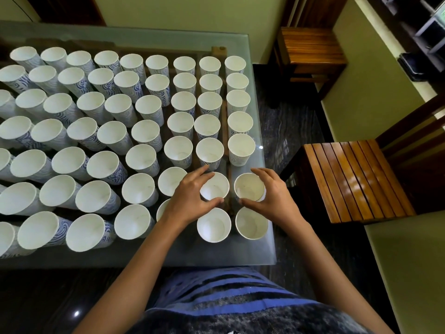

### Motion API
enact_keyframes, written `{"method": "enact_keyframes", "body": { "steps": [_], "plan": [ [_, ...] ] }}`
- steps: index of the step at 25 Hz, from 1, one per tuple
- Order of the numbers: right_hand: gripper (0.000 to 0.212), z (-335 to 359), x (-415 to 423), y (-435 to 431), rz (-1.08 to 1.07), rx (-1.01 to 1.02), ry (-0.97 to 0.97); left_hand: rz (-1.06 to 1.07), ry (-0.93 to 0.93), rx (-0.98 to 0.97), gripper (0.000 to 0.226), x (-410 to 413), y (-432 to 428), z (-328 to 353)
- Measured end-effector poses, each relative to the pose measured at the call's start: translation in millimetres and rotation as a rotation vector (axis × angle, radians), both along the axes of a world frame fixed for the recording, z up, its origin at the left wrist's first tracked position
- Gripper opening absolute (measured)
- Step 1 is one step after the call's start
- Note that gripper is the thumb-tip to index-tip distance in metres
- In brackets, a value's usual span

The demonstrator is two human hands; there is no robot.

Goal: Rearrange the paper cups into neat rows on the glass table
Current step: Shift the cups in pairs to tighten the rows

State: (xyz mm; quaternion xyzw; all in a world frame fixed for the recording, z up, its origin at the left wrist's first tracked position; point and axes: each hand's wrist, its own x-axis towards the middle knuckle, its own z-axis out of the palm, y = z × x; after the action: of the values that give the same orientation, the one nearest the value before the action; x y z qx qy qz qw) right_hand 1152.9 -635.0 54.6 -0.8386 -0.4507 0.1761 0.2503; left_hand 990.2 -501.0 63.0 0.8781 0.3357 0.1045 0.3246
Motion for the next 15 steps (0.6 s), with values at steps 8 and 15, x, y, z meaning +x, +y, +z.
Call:
{"method": "enact_keyframes", "body": {
  "steps": [8,15],
  "plan": [
    [0.07,2.0,-33.7,-60.8,0.038,0.049,-0.036,-0.017,-0.01,0.04,0.052,-40.9,-51.0,1.1],
    [0.078,1.9,-44.4,-63.4,0.088,-0.028,-0.008,0.01,0.026,-0.002,0.068,-47.5,-66.0,-7.0]
  ]
}}
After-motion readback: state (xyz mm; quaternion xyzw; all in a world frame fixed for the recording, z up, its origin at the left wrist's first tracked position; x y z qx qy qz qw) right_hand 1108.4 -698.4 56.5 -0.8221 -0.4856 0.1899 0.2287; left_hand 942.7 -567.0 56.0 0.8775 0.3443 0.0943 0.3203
